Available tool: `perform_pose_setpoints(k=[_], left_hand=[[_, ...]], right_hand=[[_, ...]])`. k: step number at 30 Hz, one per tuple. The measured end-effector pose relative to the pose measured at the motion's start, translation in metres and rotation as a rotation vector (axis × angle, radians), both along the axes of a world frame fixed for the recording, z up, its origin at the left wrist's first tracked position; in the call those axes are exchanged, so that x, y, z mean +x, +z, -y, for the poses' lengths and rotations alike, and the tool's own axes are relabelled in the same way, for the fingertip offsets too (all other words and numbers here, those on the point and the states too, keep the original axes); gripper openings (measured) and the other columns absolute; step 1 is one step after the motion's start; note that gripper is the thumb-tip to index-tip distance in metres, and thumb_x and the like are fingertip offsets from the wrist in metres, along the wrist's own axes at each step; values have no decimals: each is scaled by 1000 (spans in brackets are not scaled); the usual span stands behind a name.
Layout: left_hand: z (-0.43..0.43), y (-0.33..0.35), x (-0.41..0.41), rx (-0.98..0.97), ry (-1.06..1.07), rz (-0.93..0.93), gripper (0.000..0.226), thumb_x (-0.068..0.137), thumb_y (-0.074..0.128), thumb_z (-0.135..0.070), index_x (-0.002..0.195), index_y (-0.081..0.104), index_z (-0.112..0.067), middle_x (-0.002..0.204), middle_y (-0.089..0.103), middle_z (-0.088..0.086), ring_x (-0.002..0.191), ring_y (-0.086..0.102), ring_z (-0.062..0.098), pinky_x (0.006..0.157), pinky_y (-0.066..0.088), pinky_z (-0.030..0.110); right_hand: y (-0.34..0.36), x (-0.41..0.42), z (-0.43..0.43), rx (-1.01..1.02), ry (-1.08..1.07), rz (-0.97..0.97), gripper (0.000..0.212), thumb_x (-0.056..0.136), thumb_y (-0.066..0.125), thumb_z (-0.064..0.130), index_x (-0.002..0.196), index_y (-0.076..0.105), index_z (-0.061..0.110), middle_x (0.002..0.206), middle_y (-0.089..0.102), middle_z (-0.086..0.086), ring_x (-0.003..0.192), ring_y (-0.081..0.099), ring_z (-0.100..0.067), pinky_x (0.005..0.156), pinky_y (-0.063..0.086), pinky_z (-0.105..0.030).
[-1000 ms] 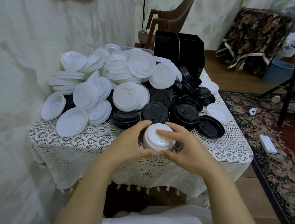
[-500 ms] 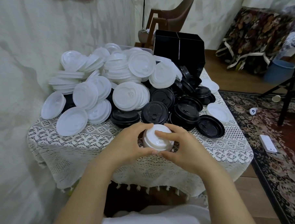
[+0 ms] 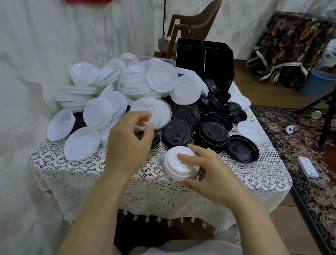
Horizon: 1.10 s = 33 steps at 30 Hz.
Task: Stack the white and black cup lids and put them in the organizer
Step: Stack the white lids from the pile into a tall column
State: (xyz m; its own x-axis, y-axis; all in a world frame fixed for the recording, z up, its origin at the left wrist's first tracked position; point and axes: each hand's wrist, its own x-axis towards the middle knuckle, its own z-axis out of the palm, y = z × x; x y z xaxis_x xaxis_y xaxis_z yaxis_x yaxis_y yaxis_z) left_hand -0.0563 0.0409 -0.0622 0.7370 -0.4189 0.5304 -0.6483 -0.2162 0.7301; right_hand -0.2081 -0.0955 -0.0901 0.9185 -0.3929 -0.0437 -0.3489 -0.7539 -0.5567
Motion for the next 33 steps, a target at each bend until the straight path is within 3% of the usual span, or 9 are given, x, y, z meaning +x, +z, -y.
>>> perform_pose_setpoints(k=[3,6,11,17,21,26,31,33], left_hand=[[12,-3,17,111,186,69,37,89,64,-18,124,57,-9,119,54,3,115,48,21,94,34,24],[24,-8,28,256,234,64,60,85,68,-29,136,46,-7,136,44,14,125,38,32,104,30,36],[34,-19,33,398,255,48,79,81,69,-45,144,36,-9,140,41,15,129,36,34,106,29,42],[34,-20,34,366,255,82,76,78,72,-42,139,42,-7,134,48,14,126,41,34,105,33,44],[30,-11,28,280,158,84,75,78,73,-37,141,40,-11,141,44,7,130,38,28,109,30,40],[20,2,11,208,-53,96,78,81,74,-32,146,35,-14,145,38,-3,132,29,8,105,21,18],[10,2,-3,226,-198,-47,81,70,65,-44,144,38,-23,140,38,-14,133,32,4,109,31,26],[6,-1,-9,241,-252,-88,82,67,63,-47,143,39,-28,136,37,-20,129,34,-1,107,33,22]], right_hand=[[3,0,-1,-4,2,-7,65,83,76,35,139,45,46,155,25,22,147,15,-11,121,17,-37],[6,1,-2,-8,6,-16,65,83,75,35,140,44,46,155,24,21,146,16,-8,119,21,-36],[8,3,-2,-13,9,-29,65,84,75,36,140,43,47,156,24,21,145,17,-8,119,22,-35],[5,3,-2,0,5,-16,64,84,75,35,139,44,47,155,24,22,146,17,-8,119,23,-38],[5,2,-2,10,3,-15,64,83,75,35,138,45,48,155,24,23,146,17,-7,120,23,-39],[6,2,-2,18,1,-15,63,83,75,36,136,45,50,155,24,24,146,18,-8,120,21,-38],[5,2,-1,40,-5,1,61,82,77,34,133,45,46,153,28,23,144,22,-6,119,21,-33],[5,1,0,50,-11,9,65,81,77,33,135,42,43,146,35,26,141,28,-8,119,25,-36]])
